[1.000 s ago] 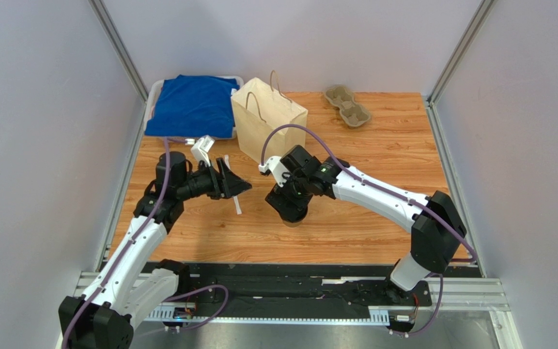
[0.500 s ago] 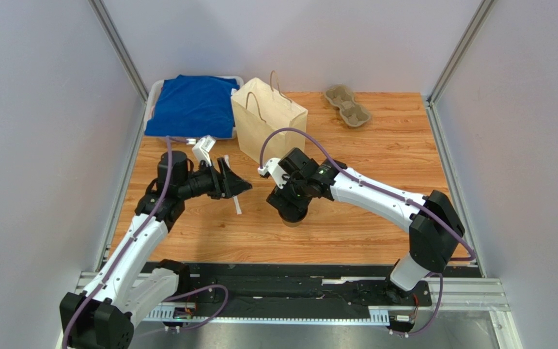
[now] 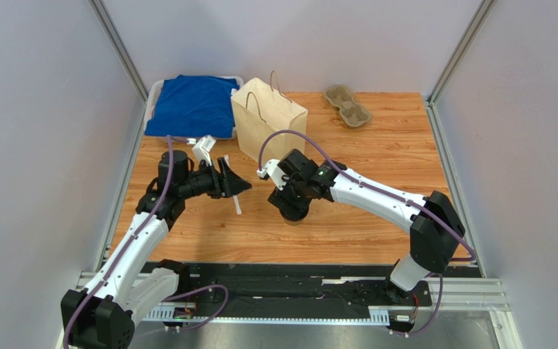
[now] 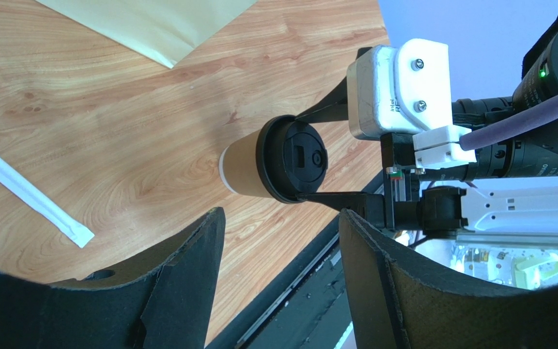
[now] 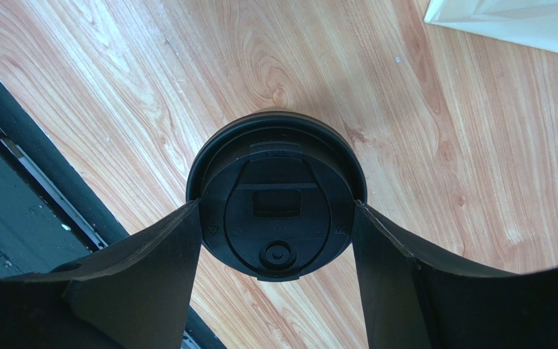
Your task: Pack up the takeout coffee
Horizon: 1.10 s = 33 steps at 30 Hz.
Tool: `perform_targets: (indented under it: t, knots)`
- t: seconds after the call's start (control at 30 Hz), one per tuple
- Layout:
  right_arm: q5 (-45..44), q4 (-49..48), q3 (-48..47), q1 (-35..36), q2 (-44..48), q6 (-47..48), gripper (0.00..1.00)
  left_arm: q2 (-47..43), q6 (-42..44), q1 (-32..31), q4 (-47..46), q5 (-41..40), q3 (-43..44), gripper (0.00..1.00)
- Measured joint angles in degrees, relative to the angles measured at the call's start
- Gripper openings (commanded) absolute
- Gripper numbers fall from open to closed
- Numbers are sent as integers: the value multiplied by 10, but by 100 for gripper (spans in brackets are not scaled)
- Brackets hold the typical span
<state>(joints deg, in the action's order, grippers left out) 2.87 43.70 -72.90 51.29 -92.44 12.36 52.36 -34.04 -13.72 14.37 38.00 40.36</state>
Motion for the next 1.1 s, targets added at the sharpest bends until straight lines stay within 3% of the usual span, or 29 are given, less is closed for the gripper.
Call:
perform_targets:
  t: [0.13,0.27,0.67,0.9,1.1]
  knots:
    - [-4,10,15,-16,20,9,65,0,4,0,0,0,2,68]
    - [-4,23,35,-75,56,21,65,2,10,3,0,0,3,68]
    - [8,36,64,-378,92,126,64,17,20,10,0,-4,4,67]
    - [49,38,20,-541,30,166,66,32,21,16,-4,-6,15,68]
    - [71,37,-21,-600,-10,177,73,40,21,18,-5,-5,16,68]
